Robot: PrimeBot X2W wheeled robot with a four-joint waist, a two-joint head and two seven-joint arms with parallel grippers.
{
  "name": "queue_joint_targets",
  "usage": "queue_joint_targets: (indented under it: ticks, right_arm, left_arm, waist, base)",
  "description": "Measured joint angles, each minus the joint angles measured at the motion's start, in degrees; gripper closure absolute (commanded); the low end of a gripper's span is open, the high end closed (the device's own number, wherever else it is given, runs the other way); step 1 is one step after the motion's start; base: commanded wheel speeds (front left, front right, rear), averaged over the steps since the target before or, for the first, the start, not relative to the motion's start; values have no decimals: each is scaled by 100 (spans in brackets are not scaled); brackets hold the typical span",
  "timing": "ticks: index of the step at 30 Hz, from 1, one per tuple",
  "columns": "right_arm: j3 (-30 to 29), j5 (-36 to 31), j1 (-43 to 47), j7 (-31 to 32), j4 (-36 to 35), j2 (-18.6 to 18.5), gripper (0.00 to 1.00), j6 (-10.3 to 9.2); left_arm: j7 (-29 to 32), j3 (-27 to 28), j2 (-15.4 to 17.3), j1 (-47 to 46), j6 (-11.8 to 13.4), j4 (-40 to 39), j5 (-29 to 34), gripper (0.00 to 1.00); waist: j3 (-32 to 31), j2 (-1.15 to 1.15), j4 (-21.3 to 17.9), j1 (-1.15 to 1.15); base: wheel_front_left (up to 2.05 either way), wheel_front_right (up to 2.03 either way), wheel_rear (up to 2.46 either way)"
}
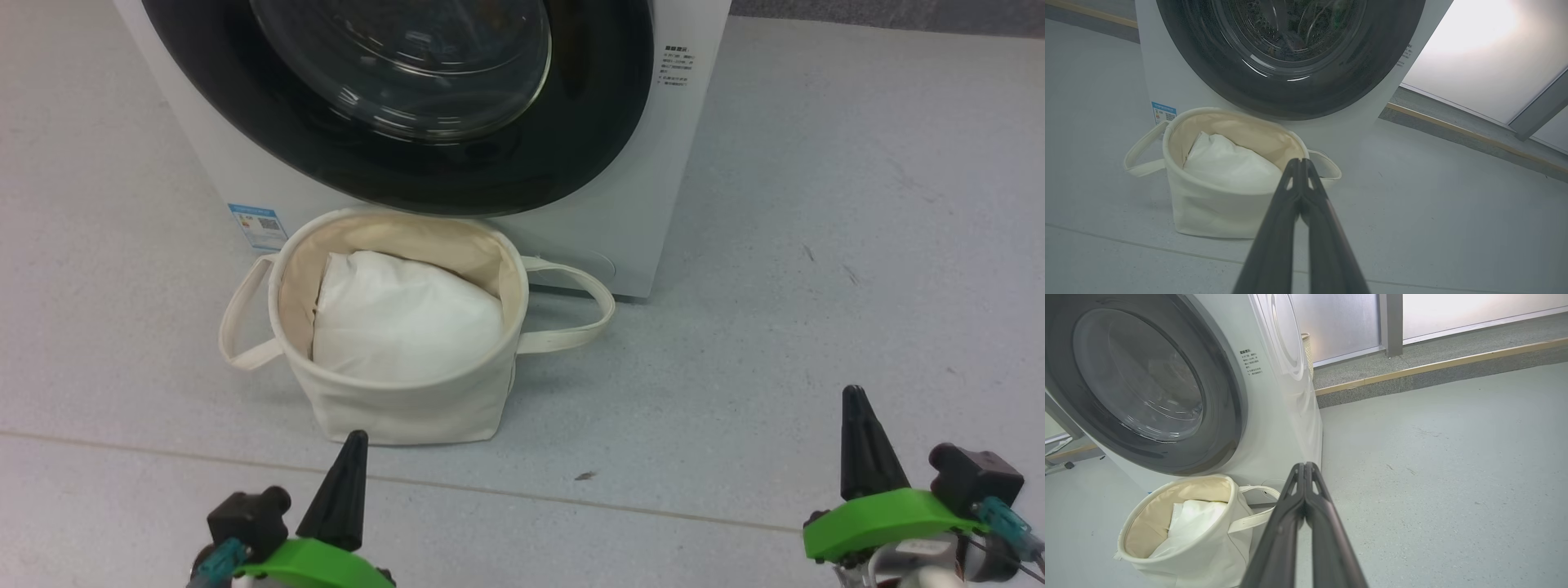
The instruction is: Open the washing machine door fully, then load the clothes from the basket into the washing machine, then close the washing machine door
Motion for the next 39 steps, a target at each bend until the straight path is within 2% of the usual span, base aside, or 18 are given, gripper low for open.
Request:
queue_joint_targets:
  ticks: [7, 39]
  right_arm:
    - [-4, 478, -1, 99, 0, 0, 100, 0]
    - [-116, 2571, -1, 595, -1, -18, 100, -1]
  left_arm:
    - [118, 55, 0, 1, -44, -15, -447, 100]
    - [622, 404, 0, 8, -148, -189, -2444, 100]
  waist:
    - [-14, 0, -1, -10]
    - [-135, 0, -3, -11]
  base:
    - [0, 0, 0]
    - [0, 0, 0]
